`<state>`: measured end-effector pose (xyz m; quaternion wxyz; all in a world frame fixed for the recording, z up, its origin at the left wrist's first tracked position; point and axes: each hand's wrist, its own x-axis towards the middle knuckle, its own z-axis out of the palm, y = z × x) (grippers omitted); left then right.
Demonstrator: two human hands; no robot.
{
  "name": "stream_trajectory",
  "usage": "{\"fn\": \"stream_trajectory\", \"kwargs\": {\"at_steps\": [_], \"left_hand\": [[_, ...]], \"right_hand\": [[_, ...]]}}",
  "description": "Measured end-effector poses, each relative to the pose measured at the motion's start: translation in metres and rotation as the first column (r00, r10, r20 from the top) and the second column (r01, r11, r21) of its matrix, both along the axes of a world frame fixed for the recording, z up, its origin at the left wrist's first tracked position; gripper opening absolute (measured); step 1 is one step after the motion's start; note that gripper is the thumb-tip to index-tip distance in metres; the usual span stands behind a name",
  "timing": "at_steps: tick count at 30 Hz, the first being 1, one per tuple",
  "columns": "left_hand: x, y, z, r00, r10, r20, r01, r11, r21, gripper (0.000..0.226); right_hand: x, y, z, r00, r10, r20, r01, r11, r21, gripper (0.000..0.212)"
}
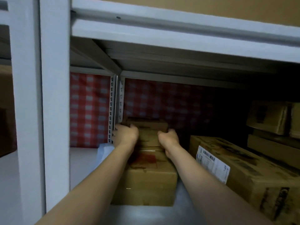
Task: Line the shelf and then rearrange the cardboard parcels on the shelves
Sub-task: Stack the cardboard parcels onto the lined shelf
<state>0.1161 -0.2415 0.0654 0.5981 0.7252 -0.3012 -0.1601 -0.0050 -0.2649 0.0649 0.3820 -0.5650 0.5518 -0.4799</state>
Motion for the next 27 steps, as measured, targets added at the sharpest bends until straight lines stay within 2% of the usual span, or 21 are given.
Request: {"fn": "stream_trajectory", "kwargs": {"at_steps": [3,6,9,14,17,21,24,27], "left_hand": [[-0.018,0.002,0.005,0.979,0.132,0.156,-0.131,0.991,-0.015,0.068],[-0.041,0.005,0.008,0.939,0.208,0.272,-0.15,0.964,-0.22,0.065],[-0.064,0.011,0.019,0.959,0.167,0.228,-0.082,0.936,-0.341,0.059],[-0.107,0.032,0.018,0.993,-0.019,0.113,0.06,0.925,-0.375,0.046],[-0.14,0.048,0.006,0.981,-0.178,0.075,0.193,0.923,-0.332,0.04],[-0.188,0.07,-0.01,0.927,-0.376,0.012,0.369,0.904,-0.216,0.039],[-0.218,0.092,-0.017,0.893,-0.449,-0.001,0.445,0.886,-0.133,0.047],[-0.237,0.111,-0.021,0.878,-0.478,-0.029,0.475,0.877,-0.074,0.049]], "right_hand": [[0.002,0.007,0.003,0.983,-0.116,-0.139,0.119,0.993,0.013,0.056],[-0.003,0.017,0.015,0.958,-0.187,-0.218,0.184,0.982,-0.036,0.059],[-0.016,0.037,0.034,0.949,-0.253,-0.186,0.231,0.964,-0.132,0.058],[-0.059,0.085,0.064,0.945,-0.296,-0.142,0.246,0.924,-0.292,0.054],[-0.102,0.114,0.07,0.873,-0.364,-0.323,0.249,0.904,-0.347,0.062],[-0.165,0.143,0.068,0.662,-0.403,-0.632,0.314,0.915,-0.254,0.075],[-0.201,0.162,0.056,0.54,-0.324,-0.777,0.294,0.937,-0.187,0.083],[-0.224,0.175,0.039,0.528,-0.178,-0.83,0.262,0.964,-0.04,0.102]]}}
